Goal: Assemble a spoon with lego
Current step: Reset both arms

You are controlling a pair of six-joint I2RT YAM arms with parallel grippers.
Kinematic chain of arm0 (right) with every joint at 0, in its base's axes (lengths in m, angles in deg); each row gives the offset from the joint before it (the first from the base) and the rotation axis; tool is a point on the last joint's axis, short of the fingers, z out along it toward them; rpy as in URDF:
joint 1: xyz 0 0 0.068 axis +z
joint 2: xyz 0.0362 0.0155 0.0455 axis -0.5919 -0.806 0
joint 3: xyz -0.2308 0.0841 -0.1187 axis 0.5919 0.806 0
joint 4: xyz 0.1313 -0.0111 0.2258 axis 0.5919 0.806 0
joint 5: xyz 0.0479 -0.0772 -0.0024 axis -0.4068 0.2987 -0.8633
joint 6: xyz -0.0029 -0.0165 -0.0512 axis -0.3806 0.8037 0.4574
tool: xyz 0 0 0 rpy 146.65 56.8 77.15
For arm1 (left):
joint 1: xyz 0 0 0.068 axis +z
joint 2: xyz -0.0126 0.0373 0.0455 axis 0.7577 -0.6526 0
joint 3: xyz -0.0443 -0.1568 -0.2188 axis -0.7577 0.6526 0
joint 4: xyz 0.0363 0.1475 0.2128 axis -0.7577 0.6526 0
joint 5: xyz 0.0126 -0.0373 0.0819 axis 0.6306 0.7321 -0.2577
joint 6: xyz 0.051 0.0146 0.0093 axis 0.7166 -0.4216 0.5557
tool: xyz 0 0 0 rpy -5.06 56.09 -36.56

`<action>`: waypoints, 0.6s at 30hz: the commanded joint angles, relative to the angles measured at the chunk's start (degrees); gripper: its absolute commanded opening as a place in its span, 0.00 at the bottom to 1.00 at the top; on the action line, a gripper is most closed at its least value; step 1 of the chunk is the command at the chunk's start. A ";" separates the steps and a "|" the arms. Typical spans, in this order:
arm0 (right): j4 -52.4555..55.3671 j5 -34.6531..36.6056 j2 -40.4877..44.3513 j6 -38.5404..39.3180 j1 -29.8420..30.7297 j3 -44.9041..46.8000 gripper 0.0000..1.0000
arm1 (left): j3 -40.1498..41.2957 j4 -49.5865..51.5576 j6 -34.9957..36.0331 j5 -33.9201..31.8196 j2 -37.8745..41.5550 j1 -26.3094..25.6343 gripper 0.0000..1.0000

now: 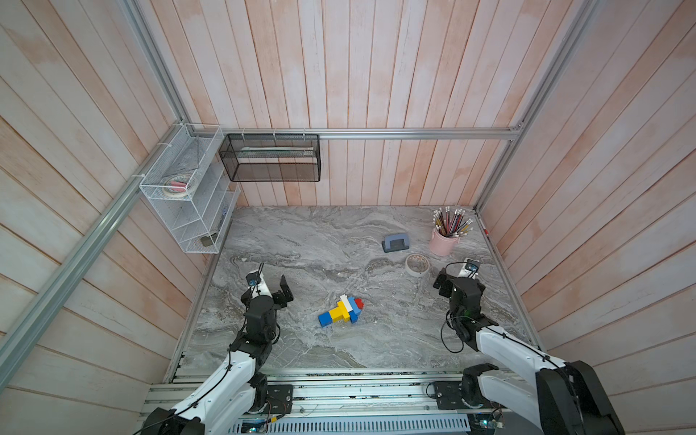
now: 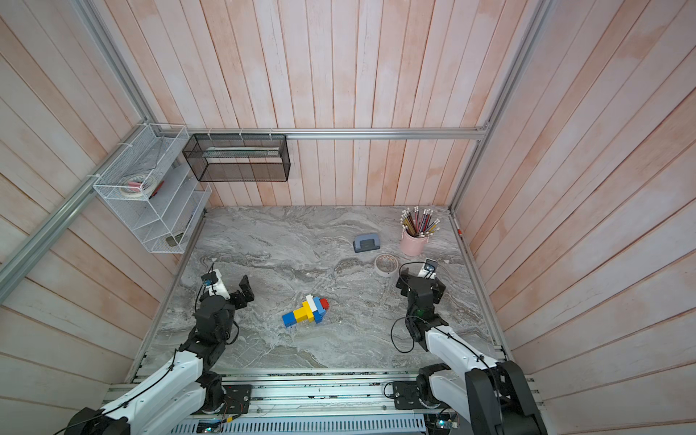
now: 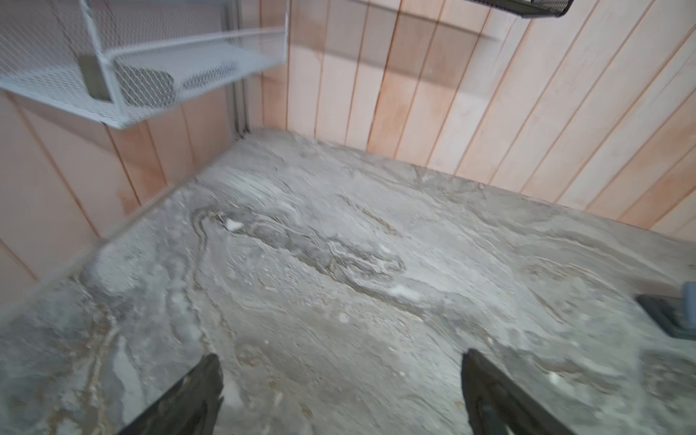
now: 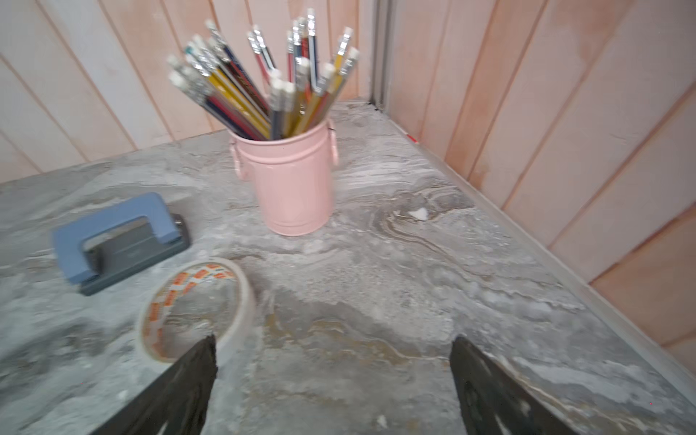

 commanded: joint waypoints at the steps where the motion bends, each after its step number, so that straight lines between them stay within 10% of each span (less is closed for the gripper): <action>1: -28.49 0.36 -5.70 8.68 -4.09 5.86 0.98 | 5.01 -26.93 10.70 -0.89 -6.12 6.02 1.00; 9: -62.17 -5.20 -31.30 18.16 -4.16 4.95 0.98 | -2.51 -51.53 9.11 15.09 -39.34 13.84 1.00; 12: -36.83 -13.00 -23.32 11.17 -9.45 -0.71 0.98 | -6.98 -36.70 8.07 16.53 -35.92 14.69 1.00; 18: -42.50 -14.59 -25.65 10.33 -10.98 0.37 0.98 | -8.03 -40.83 8.37 17.50 -39.33 15.25 1.00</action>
